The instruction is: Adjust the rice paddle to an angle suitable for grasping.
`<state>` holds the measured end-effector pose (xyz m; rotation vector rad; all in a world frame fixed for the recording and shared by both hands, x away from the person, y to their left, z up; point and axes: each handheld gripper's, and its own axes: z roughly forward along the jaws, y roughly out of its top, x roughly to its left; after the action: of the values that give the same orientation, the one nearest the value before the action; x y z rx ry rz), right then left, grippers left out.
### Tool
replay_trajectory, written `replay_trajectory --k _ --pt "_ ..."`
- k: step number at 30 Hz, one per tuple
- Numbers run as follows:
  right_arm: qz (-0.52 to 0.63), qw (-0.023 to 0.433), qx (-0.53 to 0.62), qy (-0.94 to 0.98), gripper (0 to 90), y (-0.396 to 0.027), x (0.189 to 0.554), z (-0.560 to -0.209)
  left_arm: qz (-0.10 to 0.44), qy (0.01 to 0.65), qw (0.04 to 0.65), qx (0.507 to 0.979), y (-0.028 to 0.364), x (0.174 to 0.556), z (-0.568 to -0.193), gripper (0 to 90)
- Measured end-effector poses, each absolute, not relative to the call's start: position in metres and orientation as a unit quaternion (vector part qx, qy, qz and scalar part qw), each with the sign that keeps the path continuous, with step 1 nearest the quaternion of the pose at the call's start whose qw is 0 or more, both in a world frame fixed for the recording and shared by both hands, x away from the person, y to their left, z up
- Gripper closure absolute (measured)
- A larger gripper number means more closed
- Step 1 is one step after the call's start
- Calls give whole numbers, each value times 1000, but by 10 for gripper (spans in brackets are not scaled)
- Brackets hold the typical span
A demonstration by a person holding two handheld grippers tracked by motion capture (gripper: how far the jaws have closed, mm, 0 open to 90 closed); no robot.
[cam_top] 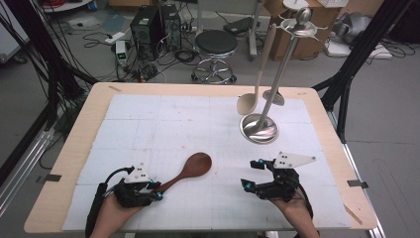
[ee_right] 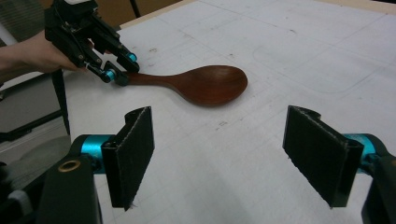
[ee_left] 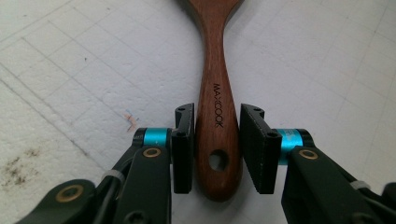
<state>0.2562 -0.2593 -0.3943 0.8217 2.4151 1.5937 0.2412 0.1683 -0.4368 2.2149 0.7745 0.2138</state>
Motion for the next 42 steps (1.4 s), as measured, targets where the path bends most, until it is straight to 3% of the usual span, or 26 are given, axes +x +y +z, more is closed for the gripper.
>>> replay_trajectory --k 42 --pt "487 12 210 848 247 -203 267 -404 38 180 388 903 99 242 -418 675"
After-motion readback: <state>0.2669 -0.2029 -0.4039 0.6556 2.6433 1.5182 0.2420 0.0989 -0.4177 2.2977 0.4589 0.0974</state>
